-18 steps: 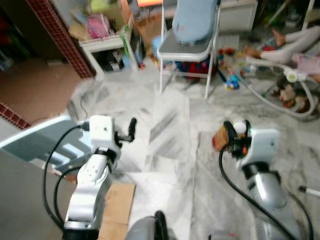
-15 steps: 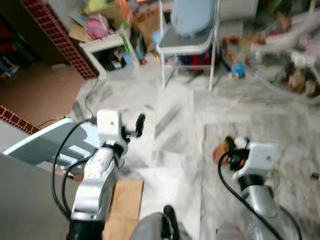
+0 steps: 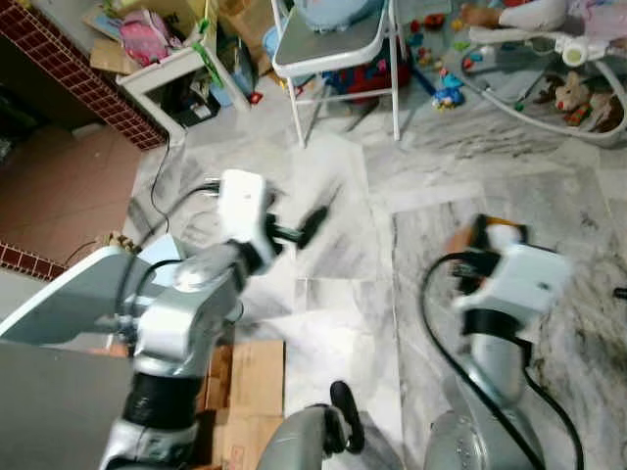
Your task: Restocking fridge
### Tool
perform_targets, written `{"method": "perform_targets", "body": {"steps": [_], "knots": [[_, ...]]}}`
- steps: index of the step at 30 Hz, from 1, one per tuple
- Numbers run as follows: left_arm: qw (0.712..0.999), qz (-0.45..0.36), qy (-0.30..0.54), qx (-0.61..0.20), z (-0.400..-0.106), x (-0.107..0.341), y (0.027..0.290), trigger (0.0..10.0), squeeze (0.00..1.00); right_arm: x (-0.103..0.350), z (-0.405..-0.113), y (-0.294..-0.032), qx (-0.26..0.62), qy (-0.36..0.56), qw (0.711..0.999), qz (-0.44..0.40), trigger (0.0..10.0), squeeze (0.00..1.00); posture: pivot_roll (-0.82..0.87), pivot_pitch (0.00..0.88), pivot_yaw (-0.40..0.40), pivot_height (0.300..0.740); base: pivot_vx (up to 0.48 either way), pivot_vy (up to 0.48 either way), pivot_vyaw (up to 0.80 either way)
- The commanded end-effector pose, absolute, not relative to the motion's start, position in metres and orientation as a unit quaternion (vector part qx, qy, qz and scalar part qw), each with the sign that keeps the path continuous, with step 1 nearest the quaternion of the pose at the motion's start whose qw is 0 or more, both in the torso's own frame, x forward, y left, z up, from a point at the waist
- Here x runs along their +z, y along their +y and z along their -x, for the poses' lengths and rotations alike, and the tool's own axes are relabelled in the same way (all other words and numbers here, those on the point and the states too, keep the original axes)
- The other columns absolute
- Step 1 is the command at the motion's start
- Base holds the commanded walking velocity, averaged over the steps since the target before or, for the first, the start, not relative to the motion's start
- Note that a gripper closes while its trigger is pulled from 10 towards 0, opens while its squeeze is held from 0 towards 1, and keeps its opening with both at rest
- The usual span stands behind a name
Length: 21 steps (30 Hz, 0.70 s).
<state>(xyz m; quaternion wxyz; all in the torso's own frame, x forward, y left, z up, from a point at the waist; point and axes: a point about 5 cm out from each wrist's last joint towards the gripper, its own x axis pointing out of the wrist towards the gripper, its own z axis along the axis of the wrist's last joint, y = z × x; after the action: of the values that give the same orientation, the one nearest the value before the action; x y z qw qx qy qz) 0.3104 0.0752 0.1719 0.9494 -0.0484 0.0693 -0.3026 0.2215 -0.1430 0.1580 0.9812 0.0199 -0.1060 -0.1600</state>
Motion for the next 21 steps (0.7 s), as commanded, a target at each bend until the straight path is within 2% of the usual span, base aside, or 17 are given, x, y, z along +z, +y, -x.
{"method": "perform_targets", "body": {"steps": [1, 2, 4, 8, 15, 18, 19, 21], "knots": [[0.959, 0.027, 0.064, -0.276, -0.321, 0.17, 0.089, 10.0, 0.0, 0.154, -0.219, -0.126, -0.216, -0.077, 0.958, -0.171, 10.0, 0.0, -0.09, 0.333, 0.4, 0.74, 0.0, 0.0, 0.0], [0.959, 0.033, 0.063, -0.274, -0.327, 0.173, 0.088, 10.0, 0.0, 0.154, -0.22, -0.131, -0.229, -0.077, 0.951, -0.193, 10.0, 0.0, -0.09, 0.323, 0.4, 0.74, 0.0, 0.0, 0.0], [0.959, 0.033, 0.056, -0.275, -0.328, 0.175, 0.087, 10.0, 0.0, 0.15, -0.222, -0.13, -0.227, -0.069, 0.954, -0.183, 10.0, 0.0, -0.1, 0.3, 0.4, 0.74, 0.0, 0.0, 0.0], [0.962, 0.03, 0.049, -0.265, -0.327, 0.171, 0.089, 10.0, 0.0, 0.144, -0.225, -0.133, -0.227, -0.065, 0.963, -0.131, 10.0, 0.0, -0.12, 0.249, 0.4, 0.74, 0.0, 0.0, 0.0], [0.974, 0.034, 0.037, -0.221, -0.323, 0.156, 0.102, 10.0, 0.0, 0.144, -0.232, -0.143, -0.166, -0.075, 0.98, -0.082, 10.0, 0.0, -0.14, 0.182, 0.4, 0.74, 0.0, 0.0, 0.0], [0.986, 0.037, 0.034, -0.161, -0.317, 0.142, 0.122, 10.0, 0.0, 0.154, -0.241, -0.135, -0.067, -0.099, 0.993, -0.001, 10.0, 0.0, -0.14, 0.139, 0.31, 0.74, 0.0, 0.0, 0.0], [0.986, 0.037, 0.034, -0.161, -0.317, 0.142, 0.122, 10.0, 0.0, 0.154, -0.241, -0.135, -0.067, -0.099, 0.993, -0.001, 10.0, 0.0, -0.14, 0.139, 0.31, 0.74, 0.0, 0.0, 0.0], [0.989, 0.037, 0.031, -0.137, -0.315, 0.137, 0.126, 10.0, 0.0, 0.154, -0.243, -0.137, -0.048, -0.1, 0.994, 0.01, 10.0, 0.0, -0.14, 0.11, 0.249, 0.74, 0.0, 0.0, 0.0]]}}
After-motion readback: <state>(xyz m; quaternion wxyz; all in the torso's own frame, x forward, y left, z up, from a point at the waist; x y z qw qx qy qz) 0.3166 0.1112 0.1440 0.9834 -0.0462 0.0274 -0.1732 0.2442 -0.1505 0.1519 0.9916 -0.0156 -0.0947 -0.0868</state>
